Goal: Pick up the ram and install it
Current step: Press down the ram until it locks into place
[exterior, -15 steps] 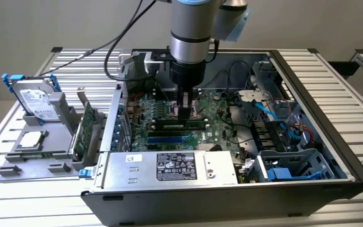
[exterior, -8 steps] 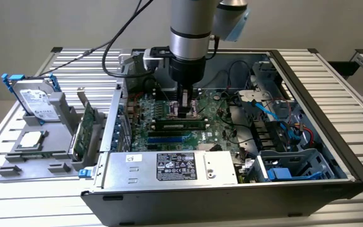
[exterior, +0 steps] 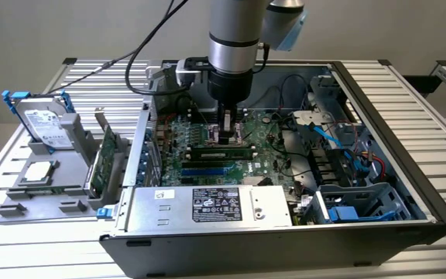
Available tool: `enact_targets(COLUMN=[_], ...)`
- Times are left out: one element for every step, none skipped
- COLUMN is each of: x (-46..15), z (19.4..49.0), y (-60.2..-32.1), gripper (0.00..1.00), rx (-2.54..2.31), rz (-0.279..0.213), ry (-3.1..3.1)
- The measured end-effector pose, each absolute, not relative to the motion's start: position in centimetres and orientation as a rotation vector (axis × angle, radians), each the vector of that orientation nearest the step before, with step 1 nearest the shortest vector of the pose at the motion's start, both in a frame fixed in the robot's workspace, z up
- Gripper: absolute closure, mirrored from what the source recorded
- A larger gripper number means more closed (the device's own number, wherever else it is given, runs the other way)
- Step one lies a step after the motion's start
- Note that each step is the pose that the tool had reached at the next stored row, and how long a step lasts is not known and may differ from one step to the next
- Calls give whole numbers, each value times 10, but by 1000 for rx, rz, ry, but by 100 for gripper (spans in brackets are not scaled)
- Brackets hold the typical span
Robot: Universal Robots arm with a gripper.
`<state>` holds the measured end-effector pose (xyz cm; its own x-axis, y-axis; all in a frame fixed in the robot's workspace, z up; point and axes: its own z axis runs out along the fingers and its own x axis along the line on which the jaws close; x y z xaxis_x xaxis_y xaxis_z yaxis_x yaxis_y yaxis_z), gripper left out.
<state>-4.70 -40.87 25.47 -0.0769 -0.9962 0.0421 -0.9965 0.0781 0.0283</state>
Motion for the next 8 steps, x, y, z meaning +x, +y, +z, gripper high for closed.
enact_targets(x=[-47,-47,-47,-47,-47,-47,-47,-47], z=[255,255,255,255,255,255,255,255], y=[-409,-409,-409,-409,-409,-409,-409,-409], gripper=[89,89,89,89,89,89,89,89], rx=[2100,2100,2099,2099,2099,2099,2100,2099], rz=[12,12,12,12,12,12,12,12], ry=[-2269,-2269,-2269,-2269,-2269,-2269,-2269,-2269])
